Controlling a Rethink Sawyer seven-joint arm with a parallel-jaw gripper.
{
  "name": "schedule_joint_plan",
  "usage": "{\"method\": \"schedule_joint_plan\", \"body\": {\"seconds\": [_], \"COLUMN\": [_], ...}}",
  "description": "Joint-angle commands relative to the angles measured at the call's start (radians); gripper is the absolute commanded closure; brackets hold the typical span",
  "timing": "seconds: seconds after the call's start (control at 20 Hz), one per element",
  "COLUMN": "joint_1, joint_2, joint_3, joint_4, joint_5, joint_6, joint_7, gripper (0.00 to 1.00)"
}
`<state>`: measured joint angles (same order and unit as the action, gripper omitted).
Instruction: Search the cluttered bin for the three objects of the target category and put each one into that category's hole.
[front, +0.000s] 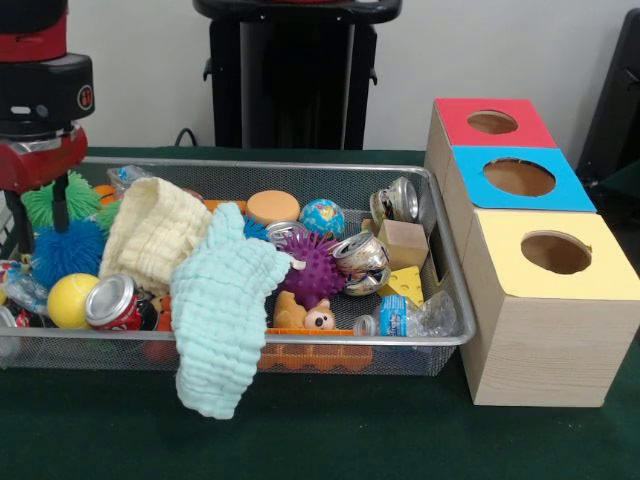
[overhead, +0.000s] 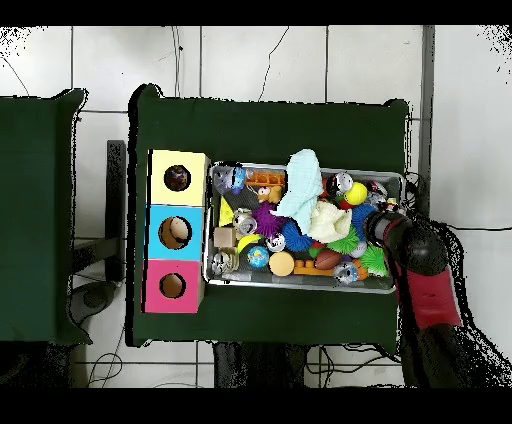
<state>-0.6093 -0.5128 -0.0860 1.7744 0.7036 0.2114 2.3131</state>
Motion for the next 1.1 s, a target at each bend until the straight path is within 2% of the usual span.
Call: {"method": "schedule_joint_plan", "body": {"seconds": [0.05,0.2,0.35,0.65,0.9,1.1], "joint_1": [0.025,0.022,-0.008,-0.054,-0.056,-0.076], "joint_2": [0.024,0.031,0.064,0.108,0.122,0.124], "joint_3": [0.042,0.028,-0.008,-0.034,-0.065,-0.058], "joint_4": [0.0,-0.014,-0.063,-0.136,-0.194,-0.215], "joint_5": [0.002,-0.006,-0.039,-0.097,-0.131,-0.157], "joint_6": [0.058,0.05,0.045,0.005,0.043,0.061], "joint_7": [0.157,0.145,0.092,0.025,0.026,0.021], "gripper": [0.0,0.0,0.0,0.0,0.0,0.0]}}
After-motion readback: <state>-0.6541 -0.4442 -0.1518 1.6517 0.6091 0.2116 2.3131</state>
